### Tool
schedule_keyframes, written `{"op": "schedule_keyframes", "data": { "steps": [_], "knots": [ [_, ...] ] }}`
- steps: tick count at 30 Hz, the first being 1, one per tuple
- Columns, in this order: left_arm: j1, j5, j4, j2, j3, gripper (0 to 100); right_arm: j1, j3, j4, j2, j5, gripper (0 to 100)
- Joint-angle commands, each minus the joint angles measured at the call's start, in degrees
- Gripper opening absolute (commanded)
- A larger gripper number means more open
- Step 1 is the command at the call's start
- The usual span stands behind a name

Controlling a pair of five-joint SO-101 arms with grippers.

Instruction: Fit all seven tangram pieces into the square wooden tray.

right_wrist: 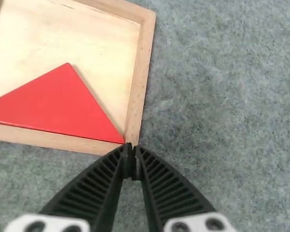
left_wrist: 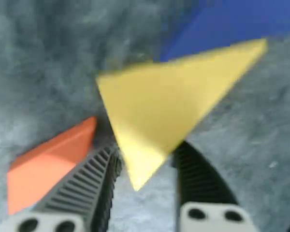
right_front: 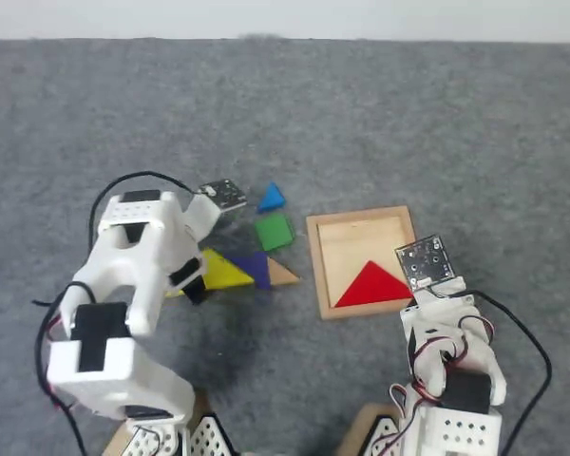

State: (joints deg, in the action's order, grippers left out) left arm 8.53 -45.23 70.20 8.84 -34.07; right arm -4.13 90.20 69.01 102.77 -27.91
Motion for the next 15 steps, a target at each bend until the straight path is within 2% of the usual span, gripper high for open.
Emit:
{"op": "schedule_keyframes", "data": {
  "steps": [1, 7, 12, 15],
  "knots": [
    [-3.6, 2.81, 1.58, -5.89, 3.3, 8, 0.22, -0.44, 0.31, -0.13, -0.88, 0.9],
    [-8.0, 11.25, 2.11, -16.26, 3.3, 8, 0.22, -0.44, 0.31, -0.13, -0.88, 0.9],
    [-9.85, 8.0, 6.42, -16.97, 5.49, 14, 0.22, -0.44, 0.31, -0.13, -0.79, 0.9],
    [-9.41, 9.58, 2.11, -16.09, 8.13, 19, 0.22, -0.44, 0.31, -0.13, -0.79, 0.9]
  ]
}}
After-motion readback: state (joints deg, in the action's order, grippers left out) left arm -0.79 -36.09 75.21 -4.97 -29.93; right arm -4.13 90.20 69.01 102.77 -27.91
